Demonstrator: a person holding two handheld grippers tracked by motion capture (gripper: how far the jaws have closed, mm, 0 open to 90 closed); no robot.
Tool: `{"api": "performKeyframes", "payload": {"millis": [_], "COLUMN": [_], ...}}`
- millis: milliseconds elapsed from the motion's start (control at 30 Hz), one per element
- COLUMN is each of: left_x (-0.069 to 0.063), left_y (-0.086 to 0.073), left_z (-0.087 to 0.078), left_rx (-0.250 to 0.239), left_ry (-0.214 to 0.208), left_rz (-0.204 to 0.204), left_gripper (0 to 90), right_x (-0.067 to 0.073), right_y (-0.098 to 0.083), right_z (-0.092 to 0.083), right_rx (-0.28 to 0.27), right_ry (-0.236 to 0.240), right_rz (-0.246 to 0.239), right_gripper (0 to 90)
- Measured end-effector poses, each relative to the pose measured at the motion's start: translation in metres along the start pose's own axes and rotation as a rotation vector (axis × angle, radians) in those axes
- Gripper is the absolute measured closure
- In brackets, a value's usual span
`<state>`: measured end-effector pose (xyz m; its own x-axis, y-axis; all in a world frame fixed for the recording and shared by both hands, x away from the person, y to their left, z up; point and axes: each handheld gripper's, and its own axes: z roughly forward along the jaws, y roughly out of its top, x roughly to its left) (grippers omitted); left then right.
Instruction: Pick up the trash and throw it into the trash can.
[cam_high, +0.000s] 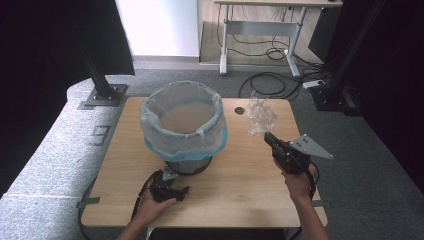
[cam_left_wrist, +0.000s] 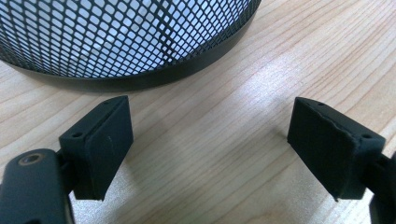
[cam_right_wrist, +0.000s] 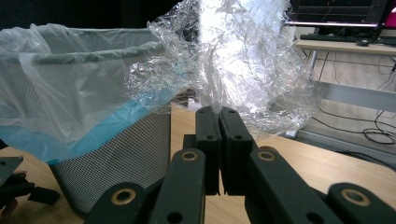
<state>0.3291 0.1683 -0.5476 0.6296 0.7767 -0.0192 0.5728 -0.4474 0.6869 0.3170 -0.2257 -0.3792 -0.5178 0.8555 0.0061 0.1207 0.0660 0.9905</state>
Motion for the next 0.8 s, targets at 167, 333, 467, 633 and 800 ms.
{"api": "performKeyframes", "payload": {"millis": [167, 333, 467, 633, 800], "left_x": [0.0, 0.0, 0.0, 0.0, 0.0], "left_y": [0.0, 0.0, 0.0, 0.0, 0.0], "left_z": [0.0, 0.0, 0.0, 0.0, 0.0], "left_rx": [0.001, 0.001, 0.001, 0.001, 0.001], "left_ry": [0.0, 0.0, 0.0, 0.0, 0.0], "left_rz": [0.001, 0.001, 0.0, 0.0, 0.0], "left_gripper": [14.0, 14.0, 14.0, 14.0, 14.0], "right_x": [0.004, 0.006, 0.01, 0.015, 0.021], "right_y": [0.005, 0.01, 0.016, 0.027, 0.037], "right_z": [0.002, 0.005, 0.009, 0.016, 0.025], "right_rx": [-0.007, -0.016, -0.032, -0.047, -0.044], "right_ry": [0.015, 0.024, 0.035, 0.051, 0.063], "right_rz": [-0.011, -0.011, -0.007, -0.008, -0.023], "right_gripper": [86.7, 86.8, 86.7, 86.7, 86.7]}}
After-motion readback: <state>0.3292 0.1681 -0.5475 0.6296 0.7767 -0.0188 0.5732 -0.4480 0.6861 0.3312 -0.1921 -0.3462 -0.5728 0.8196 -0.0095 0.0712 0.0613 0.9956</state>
